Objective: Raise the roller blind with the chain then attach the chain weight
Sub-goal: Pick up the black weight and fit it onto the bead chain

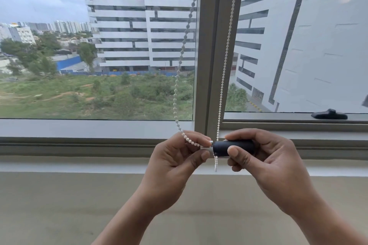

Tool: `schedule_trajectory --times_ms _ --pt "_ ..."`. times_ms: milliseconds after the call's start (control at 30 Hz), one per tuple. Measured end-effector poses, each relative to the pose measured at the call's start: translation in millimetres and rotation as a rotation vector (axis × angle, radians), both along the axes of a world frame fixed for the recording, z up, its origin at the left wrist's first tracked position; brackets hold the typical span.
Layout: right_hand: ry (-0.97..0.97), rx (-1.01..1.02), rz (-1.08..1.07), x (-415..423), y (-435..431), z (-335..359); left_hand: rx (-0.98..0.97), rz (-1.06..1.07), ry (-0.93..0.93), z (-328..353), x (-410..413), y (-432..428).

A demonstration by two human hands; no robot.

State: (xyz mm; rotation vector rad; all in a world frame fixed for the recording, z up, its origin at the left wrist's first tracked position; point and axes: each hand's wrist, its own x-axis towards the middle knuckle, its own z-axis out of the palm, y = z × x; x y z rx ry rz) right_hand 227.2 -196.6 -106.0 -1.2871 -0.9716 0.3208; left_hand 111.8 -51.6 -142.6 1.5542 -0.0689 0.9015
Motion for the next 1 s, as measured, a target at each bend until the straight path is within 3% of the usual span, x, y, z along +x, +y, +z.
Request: schedule_trajectory --times_ms 467,1000 --pt "0.064 0.058 0.0 -1.2 -0.9 -0.2 -0.024 0.014 -0.064 4.2 0.7 -9.3" --pt "0.004 0.102 0.02 -4.1 -1.5 3.0 0.07 0.155 -0.089 5.4 -6.3 -8.8"
